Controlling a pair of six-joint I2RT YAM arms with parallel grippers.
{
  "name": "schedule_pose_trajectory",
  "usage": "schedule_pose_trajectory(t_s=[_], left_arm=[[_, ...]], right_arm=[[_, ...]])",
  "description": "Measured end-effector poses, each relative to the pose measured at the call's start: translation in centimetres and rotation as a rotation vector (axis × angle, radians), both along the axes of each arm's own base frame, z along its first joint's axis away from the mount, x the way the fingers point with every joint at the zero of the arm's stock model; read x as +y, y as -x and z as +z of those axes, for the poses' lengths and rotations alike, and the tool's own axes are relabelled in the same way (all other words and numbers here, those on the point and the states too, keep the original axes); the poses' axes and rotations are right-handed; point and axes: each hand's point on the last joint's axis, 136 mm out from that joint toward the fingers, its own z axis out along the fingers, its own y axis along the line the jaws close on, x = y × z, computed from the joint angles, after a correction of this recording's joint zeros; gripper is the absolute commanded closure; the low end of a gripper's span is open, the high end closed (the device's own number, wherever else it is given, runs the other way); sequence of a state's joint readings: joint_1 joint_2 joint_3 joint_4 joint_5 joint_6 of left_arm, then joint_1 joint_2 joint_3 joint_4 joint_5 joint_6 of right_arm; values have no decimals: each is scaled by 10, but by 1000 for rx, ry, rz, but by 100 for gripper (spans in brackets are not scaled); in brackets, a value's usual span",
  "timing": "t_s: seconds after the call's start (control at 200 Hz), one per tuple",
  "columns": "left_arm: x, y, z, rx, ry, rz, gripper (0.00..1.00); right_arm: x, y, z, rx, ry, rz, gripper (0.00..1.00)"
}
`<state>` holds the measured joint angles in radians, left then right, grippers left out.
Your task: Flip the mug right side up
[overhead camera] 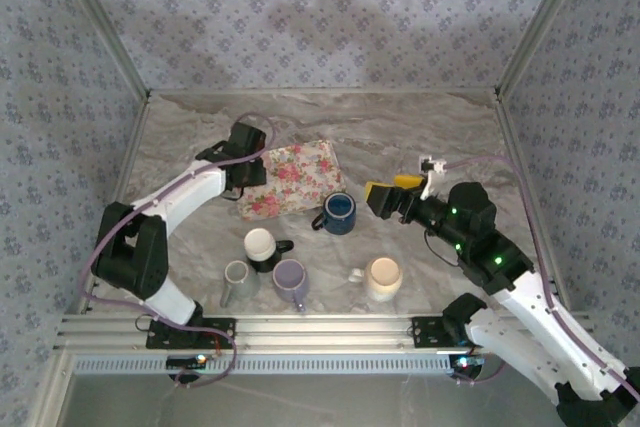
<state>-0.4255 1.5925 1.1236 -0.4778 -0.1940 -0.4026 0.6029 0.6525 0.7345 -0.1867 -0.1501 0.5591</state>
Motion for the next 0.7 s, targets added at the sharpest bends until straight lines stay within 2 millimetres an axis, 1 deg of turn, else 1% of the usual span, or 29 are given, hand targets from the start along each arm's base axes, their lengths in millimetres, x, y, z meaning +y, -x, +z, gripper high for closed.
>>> schedule_pose_trajectory(t_s=[0.165,0.255,0.53,0.7], left_arm=[[0,3,-20,47,-10,5,100],[1,5,-27,66,-18,9,100],[6,2,-28,57,-37,34,100],[12,-2,-28,47,-64,54,94]], right_arm=[[0,0,-4,12,10,-3,2],[0,0,-4,12,10,-1,2],[0,1,-4,12,12,-5,2],[1,1,-5,12,14,-7,2]])
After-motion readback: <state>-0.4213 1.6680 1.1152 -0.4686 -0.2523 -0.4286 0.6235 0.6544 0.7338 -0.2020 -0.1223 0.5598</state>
